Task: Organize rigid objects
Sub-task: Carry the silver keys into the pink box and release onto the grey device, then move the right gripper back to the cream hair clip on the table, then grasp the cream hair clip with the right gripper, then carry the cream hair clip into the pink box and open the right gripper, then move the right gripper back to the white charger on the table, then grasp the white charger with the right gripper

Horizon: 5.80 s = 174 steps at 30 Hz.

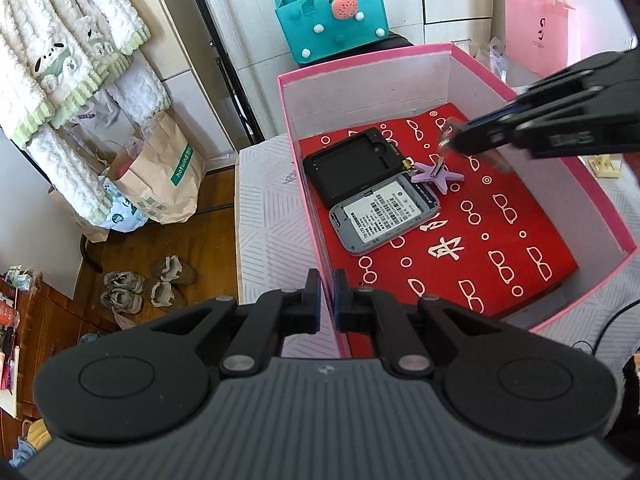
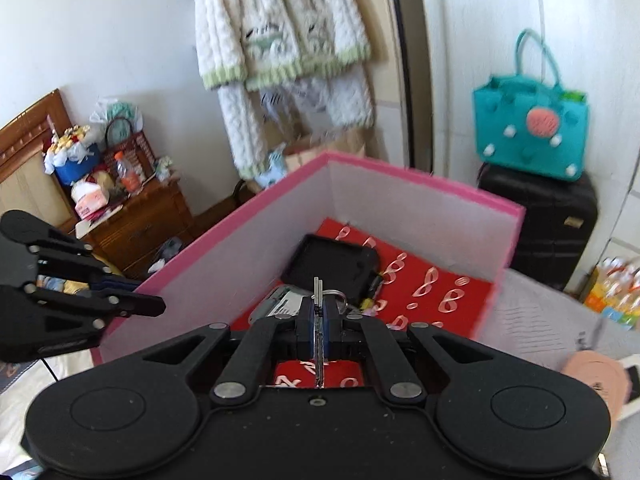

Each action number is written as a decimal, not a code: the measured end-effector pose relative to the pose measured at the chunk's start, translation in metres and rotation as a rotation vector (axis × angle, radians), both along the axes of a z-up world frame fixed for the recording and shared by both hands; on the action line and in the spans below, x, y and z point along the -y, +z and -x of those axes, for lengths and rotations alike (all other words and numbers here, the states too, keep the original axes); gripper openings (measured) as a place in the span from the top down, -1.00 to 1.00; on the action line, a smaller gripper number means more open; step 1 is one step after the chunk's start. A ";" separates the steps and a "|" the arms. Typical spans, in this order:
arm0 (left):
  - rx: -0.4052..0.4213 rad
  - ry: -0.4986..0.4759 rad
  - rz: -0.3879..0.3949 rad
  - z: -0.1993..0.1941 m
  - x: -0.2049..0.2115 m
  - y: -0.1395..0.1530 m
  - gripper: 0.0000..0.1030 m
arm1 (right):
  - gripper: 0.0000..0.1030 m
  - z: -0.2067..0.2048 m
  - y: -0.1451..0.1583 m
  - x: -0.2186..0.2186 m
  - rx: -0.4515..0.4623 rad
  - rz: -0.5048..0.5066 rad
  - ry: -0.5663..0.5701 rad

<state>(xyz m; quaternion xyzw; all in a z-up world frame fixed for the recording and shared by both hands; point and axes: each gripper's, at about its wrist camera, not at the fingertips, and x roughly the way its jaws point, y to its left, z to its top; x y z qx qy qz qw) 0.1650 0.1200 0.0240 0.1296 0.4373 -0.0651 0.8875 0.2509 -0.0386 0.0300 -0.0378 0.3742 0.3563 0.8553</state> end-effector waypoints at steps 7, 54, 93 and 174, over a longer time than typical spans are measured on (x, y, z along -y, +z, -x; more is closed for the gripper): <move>-0.004 -0.009 -0.005 -0.001 0.000 0.000 0.90 | 0.88 -0.027 -0.016 -0.033 -0.111 0.031 0.058; 0.014 0.005 0.011 0.002 0.001 -0.001 0.89 | -0.43 0.075 -0.082 0.213 0.017 0.067 -0.538; 0.015 0.018 0.048 -0.002 -0.001 -0.003 0.89 | -0.22 0.074 0.032 0.118 0.360 -0.078 -0.218; 0.035 0.061 0.091 0.004 -0.003 -0.004 0.88 | -0.06 0.050 -0.091 0.167 0.071 0.097 -0.258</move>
